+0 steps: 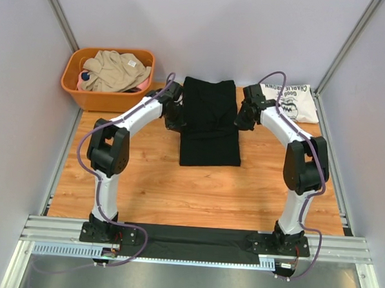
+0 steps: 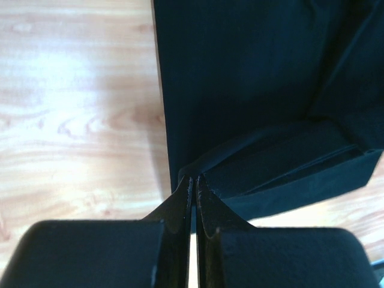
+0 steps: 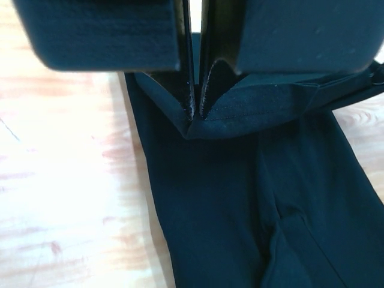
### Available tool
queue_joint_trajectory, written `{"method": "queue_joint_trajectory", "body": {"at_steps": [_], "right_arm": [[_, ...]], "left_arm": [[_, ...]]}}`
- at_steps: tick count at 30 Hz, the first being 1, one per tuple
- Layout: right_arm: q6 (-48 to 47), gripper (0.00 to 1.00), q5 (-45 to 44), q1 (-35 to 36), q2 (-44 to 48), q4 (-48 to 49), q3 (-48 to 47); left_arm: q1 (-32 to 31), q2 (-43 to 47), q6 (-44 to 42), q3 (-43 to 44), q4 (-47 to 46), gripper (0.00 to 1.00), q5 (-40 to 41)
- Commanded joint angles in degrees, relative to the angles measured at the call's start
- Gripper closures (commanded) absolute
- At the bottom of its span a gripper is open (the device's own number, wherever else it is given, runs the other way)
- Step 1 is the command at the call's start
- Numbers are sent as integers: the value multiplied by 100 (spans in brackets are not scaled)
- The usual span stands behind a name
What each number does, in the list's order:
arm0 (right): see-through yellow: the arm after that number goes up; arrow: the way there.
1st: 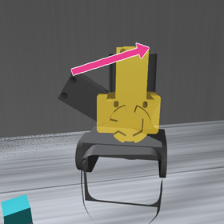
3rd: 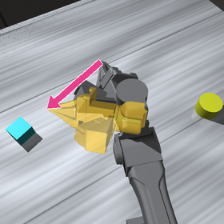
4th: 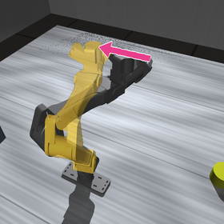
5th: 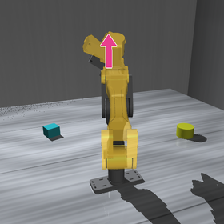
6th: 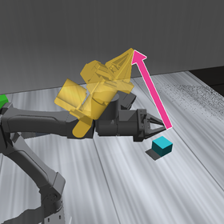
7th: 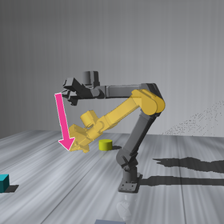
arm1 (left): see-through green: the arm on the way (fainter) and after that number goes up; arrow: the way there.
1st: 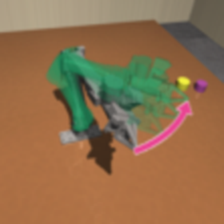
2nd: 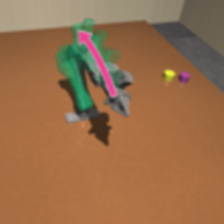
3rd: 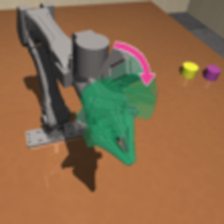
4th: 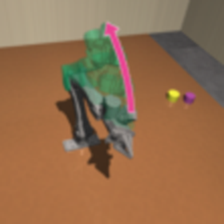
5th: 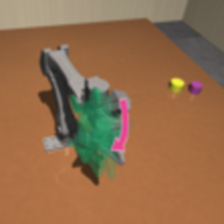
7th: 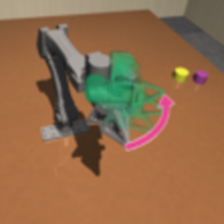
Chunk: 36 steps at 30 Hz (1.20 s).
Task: Fold and stack the t-shirts
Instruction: Fold the tshirt
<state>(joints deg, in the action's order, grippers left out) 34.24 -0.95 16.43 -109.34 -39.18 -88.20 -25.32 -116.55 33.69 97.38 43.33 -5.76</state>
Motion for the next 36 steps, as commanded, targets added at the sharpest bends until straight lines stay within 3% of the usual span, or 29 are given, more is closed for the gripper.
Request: {"method": "queue_joint_trajectory", "body": {"at_steps": [1,3,5,6,7,9,10,12,15,16,18,19,22,26,30,36], "right_arm": [[12,100,-28,-95,-298,-19,-416],[100,100,-10,-122,-587,-98,-662],[127,95,7,-210,-860,-265,-1195],[205,87,-19,-253,-1148,-466,-1408],[215,67,16,-367,-1290,-537,-1697],[259,50,7,-491,-1728,-949,-2721],[198,37,286,-561,-1827,-1073,-3050],[101,32,210,-596,-1863,-1546,-3770],[-102,31,104,-597,-1182,-1462,-3399],[-102,32,130,-597,-934,-1322,-2666],[-58,32,253,-588,-137,-771,-1766],[3,32,366,-579,121,-584,-770],[-31,32,691,-579,948,102,868],[-303,33,1175,-588,1607,787,2268],[-383,33,1685,-570,1959,1297,3150],[-497,33,2081,-544,2031,1632,3687]], "left_arm": [[133,-297,-170,525,61,100,-241],[220,-631,-153,772,123,96,-460],[317,-1086,-74,1325,210,79,-627],[483,-1298,-56,1597,324,72,-907],[589,-1848,-21,2435,499,62,-1057],[895,-2457,67,3641,1377,51,-1443],[984,-2904,102,4796,1702,47,-1524],[1116,-2900,155,5281,2083,44,-1612],[1100,-1778,33,3864,1400,41,-1429],[1100,-1165,32,2849,1015,41,-1384],[1082,-704,-90,2086,827,41,-1340],[1056,-537,-169,1552,817,41,-1305],[915,253,-362,530,747,42,-1068],[748,1028,-381,-727,283,43,-971],[625,1679,-355,-1869,-166,43,-954],[353,2259,-390,-2916,-755,42,-927]]}}
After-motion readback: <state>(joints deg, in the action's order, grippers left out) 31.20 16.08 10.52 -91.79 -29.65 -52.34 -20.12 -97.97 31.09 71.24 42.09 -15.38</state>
